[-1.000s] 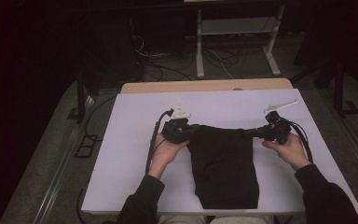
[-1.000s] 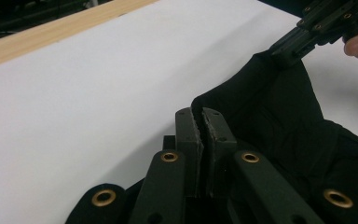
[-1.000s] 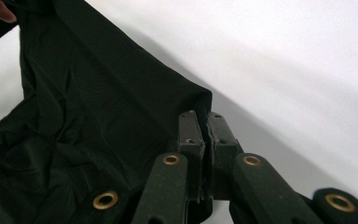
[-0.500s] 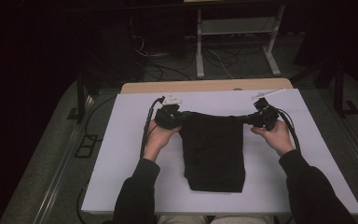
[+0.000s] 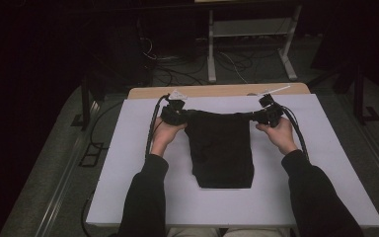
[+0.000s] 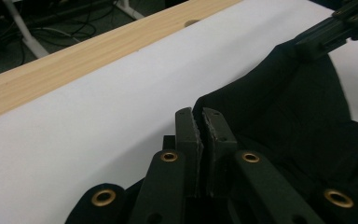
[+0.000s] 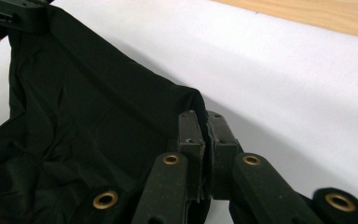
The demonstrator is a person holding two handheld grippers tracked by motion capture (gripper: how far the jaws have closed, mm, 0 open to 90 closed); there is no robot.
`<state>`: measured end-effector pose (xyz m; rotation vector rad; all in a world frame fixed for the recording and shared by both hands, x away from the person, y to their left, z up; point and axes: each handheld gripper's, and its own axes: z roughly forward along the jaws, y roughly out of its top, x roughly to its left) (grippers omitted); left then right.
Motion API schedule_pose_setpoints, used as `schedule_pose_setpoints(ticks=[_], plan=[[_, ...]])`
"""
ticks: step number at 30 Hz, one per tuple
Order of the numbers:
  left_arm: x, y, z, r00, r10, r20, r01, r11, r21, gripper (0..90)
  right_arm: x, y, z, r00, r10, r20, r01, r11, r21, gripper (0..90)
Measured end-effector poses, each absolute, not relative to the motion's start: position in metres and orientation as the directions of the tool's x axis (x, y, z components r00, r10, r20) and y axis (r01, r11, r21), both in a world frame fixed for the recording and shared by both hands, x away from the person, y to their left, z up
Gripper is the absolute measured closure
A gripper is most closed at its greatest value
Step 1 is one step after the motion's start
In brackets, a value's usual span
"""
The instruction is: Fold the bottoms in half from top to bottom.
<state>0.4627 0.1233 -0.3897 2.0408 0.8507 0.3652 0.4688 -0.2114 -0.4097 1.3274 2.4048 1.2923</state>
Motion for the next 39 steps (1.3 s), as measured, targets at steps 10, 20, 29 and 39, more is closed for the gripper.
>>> schedule_pose_setpoints(ticks=[10, 20, 29, 39], plan=[[0.486, 0.121, -0.402, 0.708, 0.703, -0.065, 0.443, -0.371, 0.816, 84.0, 0.488, -0.209, -0.420, -0.583, 0.756, 0.299, 0.664, 0.231, 0.711, 84.8], [0.494, 0.130, -0.419, 0.652, 0.712, -0.260, 0.525, -0.176, 0.832, 65.9, 0.494, -0.210, -0.439, -0.546, 0.788, 0.283, 0.702, 0.247, 0.668, 71.9], [0.481, 0.143, -0.416, 0.610, 0.769, -0.192, 0.505, -0.191, 0.842, 27.1, 0.485, -0.221, -0.438, -0.529, 0.785, 0.323, 0.702, 0.190, 0.687, 37.7], [0.463, 0.152, -0.417, 0.626, 0.755, -0.196, 0.540, -0.238, 0.807, 2.7, 0.456, -0.233, -0.422, -0.544, 0.791, 0.280, 0.654, 0.190, 0.733, 3.8]])
